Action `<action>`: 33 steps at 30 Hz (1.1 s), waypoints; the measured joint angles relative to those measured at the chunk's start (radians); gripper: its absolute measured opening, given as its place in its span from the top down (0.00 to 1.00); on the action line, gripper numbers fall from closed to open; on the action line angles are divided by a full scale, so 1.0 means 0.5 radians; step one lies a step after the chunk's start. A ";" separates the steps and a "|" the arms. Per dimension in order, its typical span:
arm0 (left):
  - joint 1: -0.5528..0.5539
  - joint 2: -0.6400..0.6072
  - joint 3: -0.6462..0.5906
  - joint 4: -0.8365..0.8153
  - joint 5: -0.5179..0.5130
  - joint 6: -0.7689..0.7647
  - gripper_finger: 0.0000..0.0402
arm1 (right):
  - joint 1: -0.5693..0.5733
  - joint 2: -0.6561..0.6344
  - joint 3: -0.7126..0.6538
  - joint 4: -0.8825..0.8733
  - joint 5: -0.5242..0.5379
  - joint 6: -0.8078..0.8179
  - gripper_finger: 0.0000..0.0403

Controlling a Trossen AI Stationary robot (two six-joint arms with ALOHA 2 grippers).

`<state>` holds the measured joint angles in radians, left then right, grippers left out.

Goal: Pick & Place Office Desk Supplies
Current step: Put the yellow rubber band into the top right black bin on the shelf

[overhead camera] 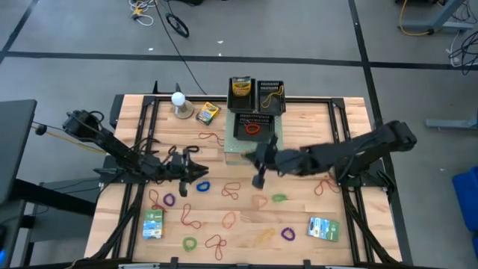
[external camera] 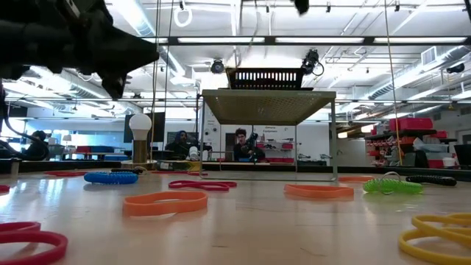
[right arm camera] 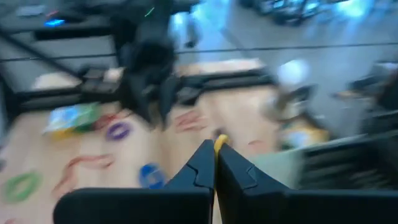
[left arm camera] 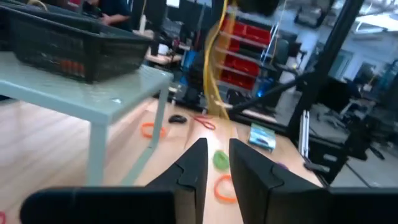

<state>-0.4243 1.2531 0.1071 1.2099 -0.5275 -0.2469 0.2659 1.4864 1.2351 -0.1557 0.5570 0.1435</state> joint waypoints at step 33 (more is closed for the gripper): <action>0.028 0.001 -0.017 -0.037 -0.067 -0.012 0.84 | -1.547 -0.025 -0.036 -0.302 -0.330 -0.146 0.95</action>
<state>-0.4103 1.2537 0.0986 1.1913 -0.5610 -0.2530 -0.5076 1.4738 1.2169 -0.3065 0.3922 0.0705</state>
